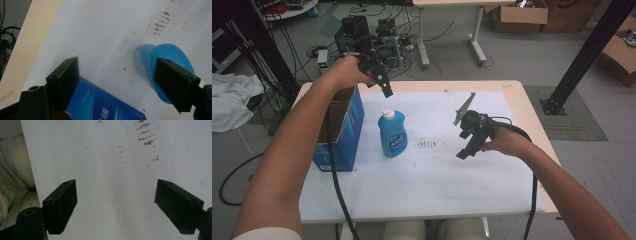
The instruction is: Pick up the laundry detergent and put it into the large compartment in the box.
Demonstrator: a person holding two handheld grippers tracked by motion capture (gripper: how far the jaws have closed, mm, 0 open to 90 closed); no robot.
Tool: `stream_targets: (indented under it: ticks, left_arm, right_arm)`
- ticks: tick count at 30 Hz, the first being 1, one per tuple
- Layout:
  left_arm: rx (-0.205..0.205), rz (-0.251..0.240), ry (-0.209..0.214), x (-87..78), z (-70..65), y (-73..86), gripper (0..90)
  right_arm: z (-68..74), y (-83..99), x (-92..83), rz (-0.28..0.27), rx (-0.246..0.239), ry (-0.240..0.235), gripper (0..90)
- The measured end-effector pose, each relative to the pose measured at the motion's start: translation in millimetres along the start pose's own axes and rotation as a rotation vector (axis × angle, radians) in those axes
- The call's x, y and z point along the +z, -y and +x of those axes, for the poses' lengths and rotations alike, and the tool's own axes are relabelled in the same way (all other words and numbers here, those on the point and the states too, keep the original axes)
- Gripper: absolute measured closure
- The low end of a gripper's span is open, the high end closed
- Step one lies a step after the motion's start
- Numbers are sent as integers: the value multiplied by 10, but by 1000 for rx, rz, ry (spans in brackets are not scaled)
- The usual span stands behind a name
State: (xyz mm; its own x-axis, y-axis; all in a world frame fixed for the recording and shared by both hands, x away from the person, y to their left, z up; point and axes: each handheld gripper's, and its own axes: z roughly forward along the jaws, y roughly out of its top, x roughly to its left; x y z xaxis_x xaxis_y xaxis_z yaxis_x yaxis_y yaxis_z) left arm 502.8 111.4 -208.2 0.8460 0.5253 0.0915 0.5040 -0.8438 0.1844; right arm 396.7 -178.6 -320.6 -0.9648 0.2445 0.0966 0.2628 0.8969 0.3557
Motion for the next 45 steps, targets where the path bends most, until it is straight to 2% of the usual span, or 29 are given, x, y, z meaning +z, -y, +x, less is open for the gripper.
stream_targets:
  ticks: [8, 11, 13, 21, 24, 26, 34, 39, 45]
  left_arm:
    - [-42, -13, 6, -56, -84, 5, 210]
    - [-50, 2, -2, -72, -154, 9, 200]
    - [-71, -5, 12, -85, -188, 15, 199]
    - [-116, -3, -10, -176, -324, 27, 197]
    - [-133, -9, 4, -203, -368, 36, 198]
    - [-133, -2, -8, -211, -399, 36, 197]
    - [-154, 19, 17, -218, -499, 45, 196]
    - [-168, 11, 34, -211, -560, 57, 196]
    - [-179, 20, 30, -177, -612, 70, 196]
  right_arm:
    - [26, 23, -23, 3, -13, 8, 184]
    - [29, 25, -22, 7, -10, 9, 184]
    - [39, 26, -19, 13, -9, 7, 184]
    - [60, 33, -35, 9, -23, 16, 182]
    - [65, 37, -39, 8, -25, 16, 182]
    - [76, 42, -48, 9, -26, 17, 182]
    - [93, 54, -61, 6, -30, 21, 182]
    - [96, 54, -63, 4, -34, 23, 182]
    - [104, 53, -61, 4, -37, 22, 182]
